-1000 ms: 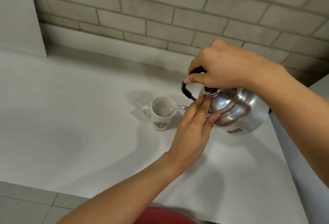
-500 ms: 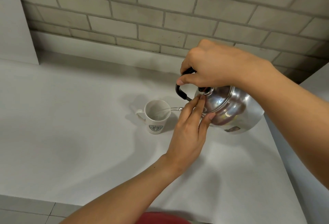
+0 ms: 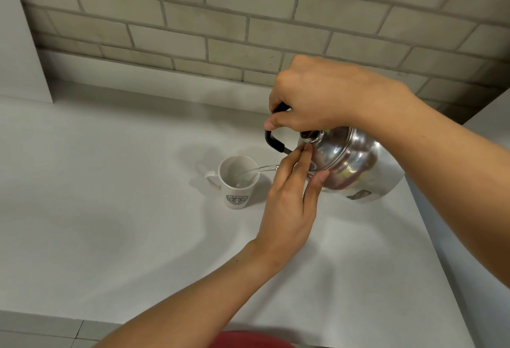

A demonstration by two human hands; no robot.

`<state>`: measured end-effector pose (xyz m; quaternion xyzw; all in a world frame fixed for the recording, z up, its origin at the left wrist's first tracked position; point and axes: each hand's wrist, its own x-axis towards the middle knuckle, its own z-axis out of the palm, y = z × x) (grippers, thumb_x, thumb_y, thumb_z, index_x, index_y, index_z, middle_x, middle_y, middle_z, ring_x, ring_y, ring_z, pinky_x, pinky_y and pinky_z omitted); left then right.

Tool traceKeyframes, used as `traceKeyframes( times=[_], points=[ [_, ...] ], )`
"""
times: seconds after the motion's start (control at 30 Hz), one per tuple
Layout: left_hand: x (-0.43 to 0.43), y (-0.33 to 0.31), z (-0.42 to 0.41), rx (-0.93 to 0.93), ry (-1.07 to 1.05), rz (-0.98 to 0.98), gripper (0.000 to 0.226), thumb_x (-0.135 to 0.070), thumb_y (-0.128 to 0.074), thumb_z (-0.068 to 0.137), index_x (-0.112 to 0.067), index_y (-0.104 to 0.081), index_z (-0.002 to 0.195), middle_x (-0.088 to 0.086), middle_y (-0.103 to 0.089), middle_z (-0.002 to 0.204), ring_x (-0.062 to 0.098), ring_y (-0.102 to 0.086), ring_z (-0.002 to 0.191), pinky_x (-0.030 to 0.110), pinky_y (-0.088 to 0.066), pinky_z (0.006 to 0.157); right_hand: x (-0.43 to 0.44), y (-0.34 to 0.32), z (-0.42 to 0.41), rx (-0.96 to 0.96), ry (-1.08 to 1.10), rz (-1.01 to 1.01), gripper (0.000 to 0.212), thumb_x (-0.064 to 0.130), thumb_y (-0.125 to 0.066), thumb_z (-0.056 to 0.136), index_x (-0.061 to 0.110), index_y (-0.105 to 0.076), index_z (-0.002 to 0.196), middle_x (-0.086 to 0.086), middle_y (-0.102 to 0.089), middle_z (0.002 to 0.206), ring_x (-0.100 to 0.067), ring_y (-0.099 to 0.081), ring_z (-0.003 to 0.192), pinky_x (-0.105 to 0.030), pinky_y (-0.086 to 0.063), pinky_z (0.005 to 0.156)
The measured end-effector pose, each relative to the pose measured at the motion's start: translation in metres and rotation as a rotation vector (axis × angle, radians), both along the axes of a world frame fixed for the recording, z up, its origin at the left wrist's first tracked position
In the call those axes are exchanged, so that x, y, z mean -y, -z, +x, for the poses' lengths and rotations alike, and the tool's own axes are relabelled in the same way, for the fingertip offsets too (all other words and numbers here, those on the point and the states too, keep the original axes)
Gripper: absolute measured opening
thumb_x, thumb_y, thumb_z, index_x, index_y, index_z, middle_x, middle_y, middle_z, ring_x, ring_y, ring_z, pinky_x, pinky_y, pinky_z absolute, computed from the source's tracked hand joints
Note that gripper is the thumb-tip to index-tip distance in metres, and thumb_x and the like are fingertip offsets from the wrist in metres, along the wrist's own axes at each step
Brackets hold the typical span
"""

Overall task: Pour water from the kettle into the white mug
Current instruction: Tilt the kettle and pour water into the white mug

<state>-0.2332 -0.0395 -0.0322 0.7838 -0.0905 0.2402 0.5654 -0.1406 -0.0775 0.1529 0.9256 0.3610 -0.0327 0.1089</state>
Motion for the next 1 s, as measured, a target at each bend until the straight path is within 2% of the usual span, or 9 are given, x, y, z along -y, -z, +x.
traceKeyframes(
  times=[0.23, 0.33, 0.5, 0.73, 0.83, 1.0],
  points=[
    [-0.0009, -0.0010, -0.0008, -0.017, 0.011, -0.022, 0.046, -0.021, -0.055, 0.105, -0.002, -0.052, 0.146, 0.012, -0.055, 0.143, 0.015, -0.049, 0.135, 0.019, -0.035, 0.114, -0.0019, 0.0001, 0.0008, 0.014, -0.006, -0.005, 0.039, 0.052, -0.067, 0.095, 0.015, -0.080, 0.091, 0.006, -0.047, 0.067, -0.035, -0.067, 0.074, -0.038, -0.054, 0.060],
    [-0.0008, -0.0003, -0.0007, -0.012, 0.003, -0.021, 0.046, -0.020, -0.056, 0.105, -0.001, -0.052, 0.146, 0.012, -0.055, 0.143, 0.016, -0.051, 0.134, 0.018, -0.035, 0.113, -0.0026, 0.0010, 0.0017, 0.020, -0.012, -0.012, 0.040, 0.051, -0.067, 0.096, 0.013, -0.079, 0.091, 0.005, -0.047, 0.068, -0.035, -0.067, 0.074, -0.039, -0.055, 0.061],
    [-0.0018, 0.0009, -0.0008, -0.007, -0.003, -0.019, 0.046, -0.020, -0.056, 0.105, -0.002, -0.052, 0.146, 0.011, -0.055, 0.144, 0.000, -0.044, 0.133, 0.008, -0.029, 0.112, -0.0033, 0.0032, 0.0022, 0.032, -0.013, -0.010, 0.038, 0.051, -0.068, 0.095, 0.015, -0.079, 0.092, 0.007, -0.042, 0.067, -0.034, -0.064, 0.072, -0.032, -0.043, 0.055],
    [-0.0017, 0.0005, -0.0001, -0.023, 0.017, -0.036, 0.047, -0.024, -0.054, 0.105, -0.003, -0.051, 0.147, 0.011, -0.055, 0.143, 0.014, -0.052, 0.132, 0.011, -0.034, 0.111, -0.0059, 0.0033, 0.0022, 0.039, -0.011, -0.012, 0.040, 0.051, -0.069, 0.095, 0.013, -0.079, 0.089, 0.004, -0.045, 0.065, -0.033, -0.063, 0.068, -0.031, -0.042, 0.053],
    [-0.0016, 0.0000, 0.0003, -0.020, 0.020, -0.049, 0.047, -0.025, -0.054, 0.105, -0.003, -0.051, 0.146, 0.011, -0.055, 0.142, 0.021, -0.058, 0.126, 0.016, -0.038, 0.110, -0.0063, 0.0022, 0.0029, 0.033, -0.009, -0.003, 0.039, 0.051, -0.069, 0.094, 0.014, -0.079, 0.089, 0.006, -0.041, 0.067, -0.033, -0.063, 0.071, -0.031, -0.041, 0.055],
    [-0.0012, -0.0012, 0.0004, -0.026, 0.031, -0.063, 0.048, -0.027, -0.053, 0.106, -0.005, -0.050, 0.148, 0.008, -0.054, 0.142, 0.026, -0.063, 0.119, 0.027, -0.044, 0.107, -0.0072, 0.0004, 0.0039, 0.025, -0.013, -0.012, 0.040, 0.052, -0.068, 0.095, 0.014, -0.079, 0.091, 0.005, -0.044, 0.069, -0.034, -0.066, 0.076, -0.037, -0.052, 0.059]
  ],
)
